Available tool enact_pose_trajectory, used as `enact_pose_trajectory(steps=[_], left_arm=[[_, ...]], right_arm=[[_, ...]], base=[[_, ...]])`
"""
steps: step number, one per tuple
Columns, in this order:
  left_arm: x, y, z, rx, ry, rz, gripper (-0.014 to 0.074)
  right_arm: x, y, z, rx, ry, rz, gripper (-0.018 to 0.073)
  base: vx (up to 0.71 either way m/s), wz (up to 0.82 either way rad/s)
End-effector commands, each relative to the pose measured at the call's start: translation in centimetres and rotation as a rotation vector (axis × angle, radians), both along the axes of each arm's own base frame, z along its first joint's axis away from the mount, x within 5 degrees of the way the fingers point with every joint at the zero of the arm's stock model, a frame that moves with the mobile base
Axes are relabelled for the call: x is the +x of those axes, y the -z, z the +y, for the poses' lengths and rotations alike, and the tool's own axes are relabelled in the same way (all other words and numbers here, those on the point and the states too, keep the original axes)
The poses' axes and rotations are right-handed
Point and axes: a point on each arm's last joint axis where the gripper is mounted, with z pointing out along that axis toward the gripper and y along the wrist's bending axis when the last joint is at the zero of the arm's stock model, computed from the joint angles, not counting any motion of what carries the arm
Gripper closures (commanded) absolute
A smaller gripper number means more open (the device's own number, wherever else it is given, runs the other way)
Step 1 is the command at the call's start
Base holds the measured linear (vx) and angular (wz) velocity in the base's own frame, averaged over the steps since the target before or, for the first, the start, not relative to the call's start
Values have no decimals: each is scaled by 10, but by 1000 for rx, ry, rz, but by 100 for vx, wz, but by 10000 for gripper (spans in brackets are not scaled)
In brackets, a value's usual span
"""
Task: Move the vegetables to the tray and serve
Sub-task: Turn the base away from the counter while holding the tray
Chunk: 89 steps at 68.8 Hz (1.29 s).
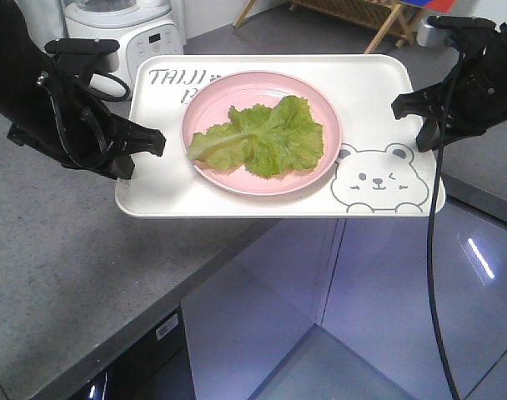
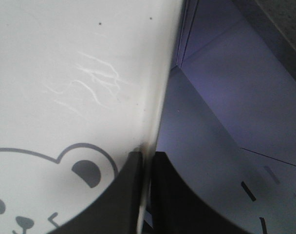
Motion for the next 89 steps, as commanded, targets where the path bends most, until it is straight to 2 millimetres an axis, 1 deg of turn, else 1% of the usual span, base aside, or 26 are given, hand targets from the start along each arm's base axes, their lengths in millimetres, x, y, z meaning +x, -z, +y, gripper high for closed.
enact_pose_trajectory(steps=[1,89], left_arm=[[-8,-32,-5,-79,29,-136,602],[-8,-32,-5,-79,29,-136,602]], right_arm=[[-16,-28,4,28,-45,-65,565],[-16,-28,4,28,-45,-65,565]], base=[[0,-30],[-2,-40]])
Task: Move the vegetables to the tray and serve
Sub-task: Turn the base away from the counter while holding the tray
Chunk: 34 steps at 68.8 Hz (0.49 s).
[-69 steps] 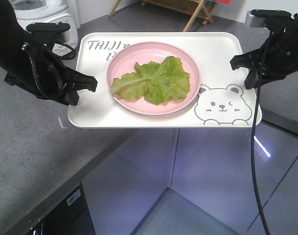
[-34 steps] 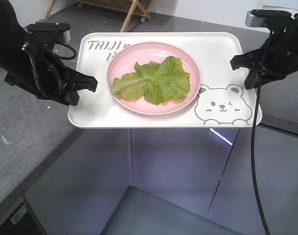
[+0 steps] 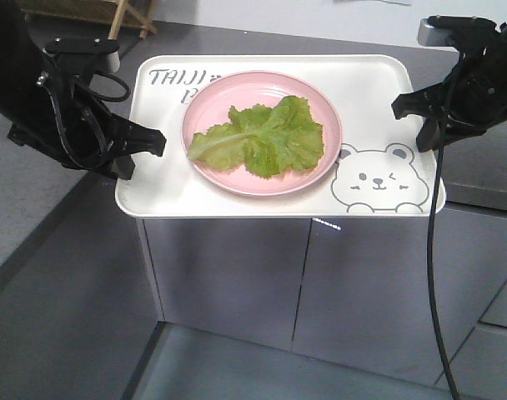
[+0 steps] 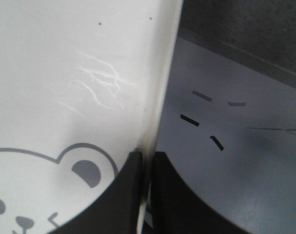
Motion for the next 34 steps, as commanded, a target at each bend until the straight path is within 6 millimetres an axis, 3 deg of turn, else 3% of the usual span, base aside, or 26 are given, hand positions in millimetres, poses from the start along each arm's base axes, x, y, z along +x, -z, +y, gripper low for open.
enact_pose_trajectory(steps=[1,34], left_arm=[[-8,-32,-5,-79,29,-136,602],[-8,-32,-5,-79,29,-136,602]], right_arm=[[-16,-28,4,28,-45,-65,565],[-16,-28,4,28,-45,-65,565]], base=[[-5,-39],[-5,-33]])
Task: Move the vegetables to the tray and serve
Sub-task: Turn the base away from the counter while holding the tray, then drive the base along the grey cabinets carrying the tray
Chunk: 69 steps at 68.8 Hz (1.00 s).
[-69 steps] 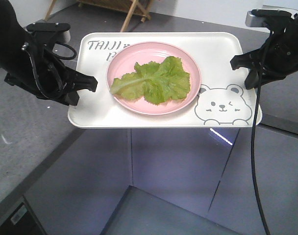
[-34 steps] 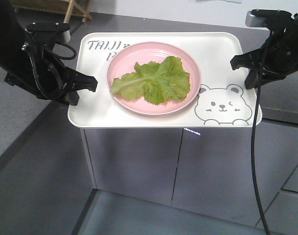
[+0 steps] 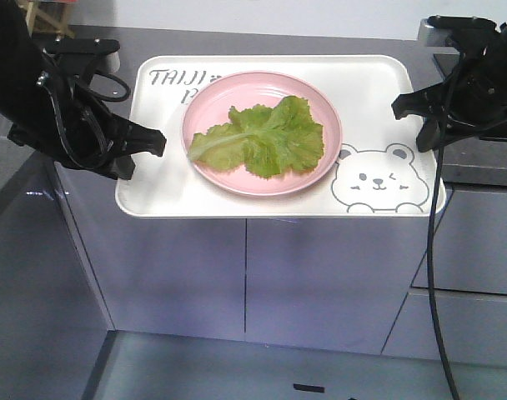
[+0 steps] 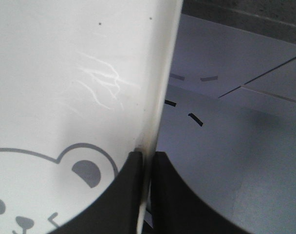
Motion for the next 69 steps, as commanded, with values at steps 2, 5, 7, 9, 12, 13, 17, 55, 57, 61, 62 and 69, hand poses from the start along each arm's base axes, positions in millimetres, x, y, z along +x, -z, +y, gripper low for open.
enact_pose_trajectory(steps=[2,5,7,9,12,13,17,55,57,61,62,69], left_arm=[[-8,-32,-4,-78,29,-136,602],[-8,-32,-4,-78,29,-136,602],[-8,-32,-4,-78,29,-136,602],[-8,-32,-4,-78,29,-136,602],[-8,-32,-4,-78,29,-136,602],[-8,-32,-4,-78,29,-136,602],[-8,-32,-4,-78,29,-136,602],[-8,-32,-4,-78,29,-136,602],[-8,-32,-4,-78,29,-136,602],[-8,-32,-4,-78,29,-136,602],[-8,-32,-4,-78,29,-136,602],[-8,-32,-4,-78,29,-136,602]], right_arm=[[-16,-28,4,28,-45,-65,565],[-16,-28,4,28,-45,-65,565],[-16,-28,4,28,-45,-65,565],[-16,-28,4,28,-45,-65,565],[-16,-28,4,28,-45,-65,565],[-16,-28,4,28,-45,-65,565],[-16,-28,4,28,-45,-65,565],[-16,-28,4,28,-45,-65,565],[-16,-28,4,28,-45,-65,565],[-16,-28,4,28,-45,-65,565],[-16,-28,4,28,-45,-65,565],[-16,-28,4,28,-45,-65,565]], base=[[-5,-26],[-5,-26],[-5,-25],[-5,-24],[-5,-23],[-5,-23],[-5,-22],[-4,-16],[-3,-12],[-3,-11],[-3,-11],[-3,-10]])
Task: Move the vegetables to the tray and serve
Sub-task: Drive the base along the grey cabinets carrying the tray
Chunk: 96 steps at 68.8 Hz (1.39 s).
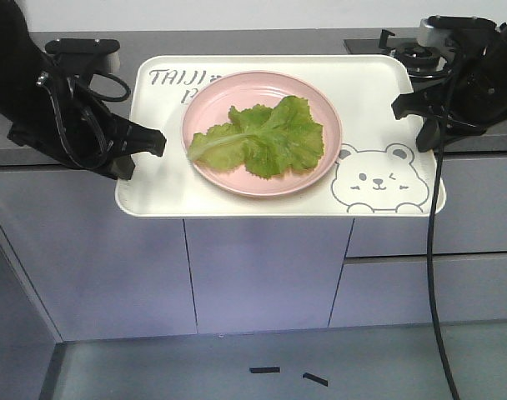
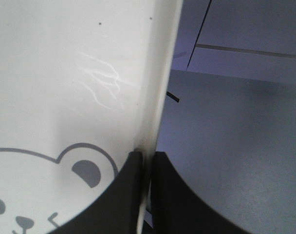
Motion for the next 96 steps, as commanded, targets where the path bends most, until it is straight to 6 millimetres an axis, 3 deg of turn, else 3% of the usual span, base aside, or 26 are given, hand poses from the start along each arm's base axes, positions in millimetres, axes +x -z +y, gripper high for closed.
enact_pose_trajectory(steps=[1,96], left_arm=[[-8,-32,-4,-79,29,-137,602],[-8,-32,-4,-79,29,-137,602]], right_arm=[[-16,-28,4,28,-44,-66,565],[-16,-28,4,28,-44,-66,565]], base=[[-3,-10],[1,-2]])
